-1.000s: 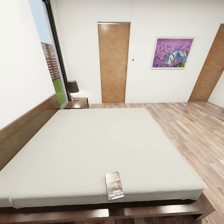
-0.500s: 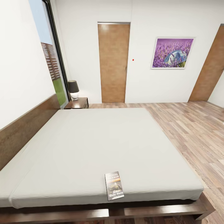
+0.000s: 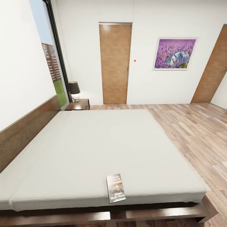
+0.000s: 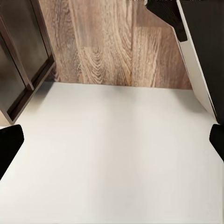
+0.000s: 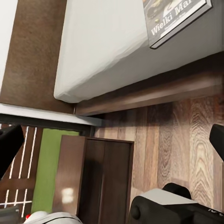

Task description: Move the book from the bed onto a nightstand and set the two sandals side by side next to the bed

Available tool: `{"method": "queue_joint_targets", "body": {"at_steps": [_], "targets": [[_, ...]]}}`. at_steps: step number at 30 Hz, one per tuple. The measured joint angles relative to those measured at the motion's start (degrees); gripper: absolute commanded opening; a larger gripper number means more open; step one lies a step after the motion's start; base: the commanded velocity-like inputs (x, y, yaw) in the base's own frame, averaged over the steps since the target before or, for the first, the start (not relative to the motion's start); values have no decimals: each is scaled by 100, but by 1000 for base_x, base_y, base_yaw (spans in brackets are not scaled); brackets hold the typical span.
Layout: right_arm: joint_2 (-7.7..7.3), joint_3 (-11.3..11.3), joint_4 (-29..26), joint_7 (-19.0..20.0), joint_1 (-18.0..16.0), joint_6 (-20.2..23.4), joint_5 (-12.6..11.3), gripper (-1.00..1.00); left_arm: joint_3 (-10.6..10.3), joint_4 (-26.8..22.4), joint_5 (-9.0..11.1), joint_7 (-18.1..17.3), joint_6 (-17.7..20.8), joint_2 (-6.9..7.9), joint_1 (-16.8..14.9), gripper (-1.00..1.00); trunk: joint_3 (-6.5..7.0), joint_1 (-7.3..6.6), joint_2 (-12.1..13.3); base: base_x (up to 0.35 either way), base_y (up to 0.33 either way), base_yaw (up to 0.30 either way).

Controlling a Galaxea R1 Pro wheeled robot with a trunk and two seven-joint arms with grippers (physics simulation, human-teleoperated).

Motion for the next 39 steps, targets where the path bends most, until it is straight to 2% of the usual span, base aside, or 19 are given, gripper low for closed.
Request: {"method": "queue_joint_targets", "body": {"at_steps": [8, 33, 39], "targets": [[0, 25, 1, -59, 0, 13, 12, 100, 90, 0, -4, -8, -4, 0, 0, 100, 0, 0, 0, 0, 0, 0], [25, 32, 0, -85, 0, 7, 1, 100, 104, 9, -7, -8, -8, 7, 5, 100, 0, 0, 0, 0, 0, 0], [26, 33, 0, -87, 0, 5, 5, 100, 173, 154, -10, -7, -33, 72, 19, 100, 0, 0, 0, 0, 0, 0]]}}
